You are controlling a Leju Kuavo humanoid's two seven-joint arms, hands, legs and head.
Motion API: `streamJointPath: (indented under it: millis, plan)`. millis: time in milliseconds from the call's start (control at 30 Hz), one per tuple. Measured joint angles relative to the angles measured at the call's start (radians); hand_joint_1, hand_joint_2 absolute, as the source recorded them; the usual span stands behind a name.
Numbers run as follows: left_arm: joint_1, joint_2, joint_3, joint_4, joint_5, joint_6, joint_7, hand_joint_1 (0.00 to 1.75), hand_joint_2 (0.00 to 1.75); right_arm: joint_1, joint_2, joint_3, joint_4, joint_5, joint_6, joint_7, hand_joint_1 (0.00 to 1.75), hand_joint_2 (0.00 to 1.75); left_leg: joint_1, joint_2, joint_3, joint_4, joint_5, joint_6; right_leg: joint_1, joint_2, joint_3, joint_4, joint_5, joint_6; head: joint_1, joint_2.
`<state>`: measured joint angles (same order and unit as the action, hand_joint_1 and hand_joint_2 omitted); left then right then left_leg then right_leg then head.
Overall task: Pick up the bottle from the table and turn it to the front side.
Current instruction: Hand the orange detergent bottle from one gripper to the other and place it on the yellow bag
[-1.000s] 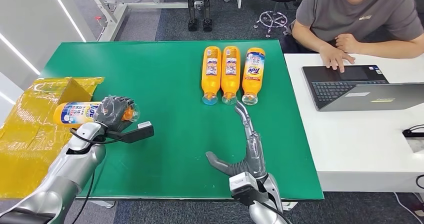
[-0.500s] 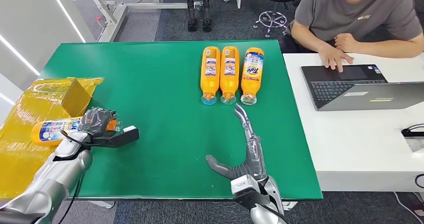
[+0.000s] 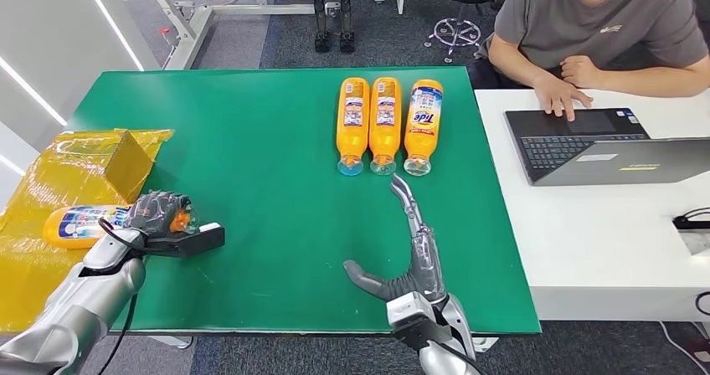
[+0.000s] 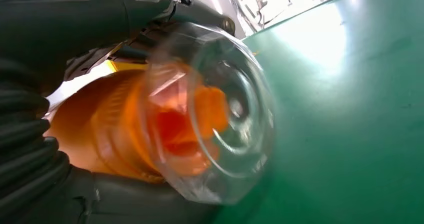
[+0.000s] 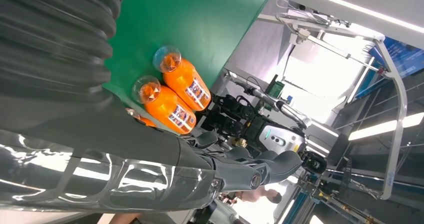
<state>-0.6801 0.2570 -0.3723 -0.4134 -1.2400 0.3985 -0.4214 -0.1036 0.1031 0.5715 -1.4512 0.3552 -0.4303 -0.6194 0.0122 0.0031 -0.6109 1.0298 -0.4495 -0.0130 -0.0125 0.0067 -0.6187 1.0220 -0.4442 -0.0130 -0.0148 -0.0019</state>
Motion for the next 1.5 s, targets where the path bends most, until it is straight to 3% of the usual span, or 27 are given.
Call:
streamJointPath:
  millis: [533,1000,1300,1500]
  plan:
    - [-0.016,-0.004,0.006,0.004,0.016,-0.010,0.012,0.00,1.75,-0.013,0.005,0.000,0.023,-0.029,-0.010,-0.009,0.00,1.75,0.000,0.000,0.000,0.000,0.000,0.000,0.000,0.000,0.000,0.000,0.000,0.000,0.000,0.000]
    - [0.133,0.019,0.150,-0.031,0.167,0.239,-0.091,0.00,1.75,0.016,0.006,0.000,0.031,-0.055,-0.023,-0.021,0.00,1.75,0.000,0.001,0.001,0.000,0.000,0.000,0.000,0.001,0.000,0.000,0.000,0.000,0.000,0.000]
    - [0.291,0.025,0.255,-0.224,0.217,0.297,-0.170,0.00,1.75,0.016,0.006,0.000,0.047,-0.086,-0.031,-0.028,0.00,1.75,0.000,0.001,0.001,0.000,0.000,0.000,0.000,0.001,0.000,0.000,-0.001,-0.001,0.000,0.000]
    - [0.352,-0.010,0.369,-0.470,0.158,0.299,-0.257,0.00,1.75,0.012,0.010,0.000,0.059,-0.087,-0.030,-0.027,0.00,1.75,0.000,0.000,0.000,0.000,0.000,0.000,0.000,0.000,0.000,0.000,-0.001,0.000,0.000,0.000]
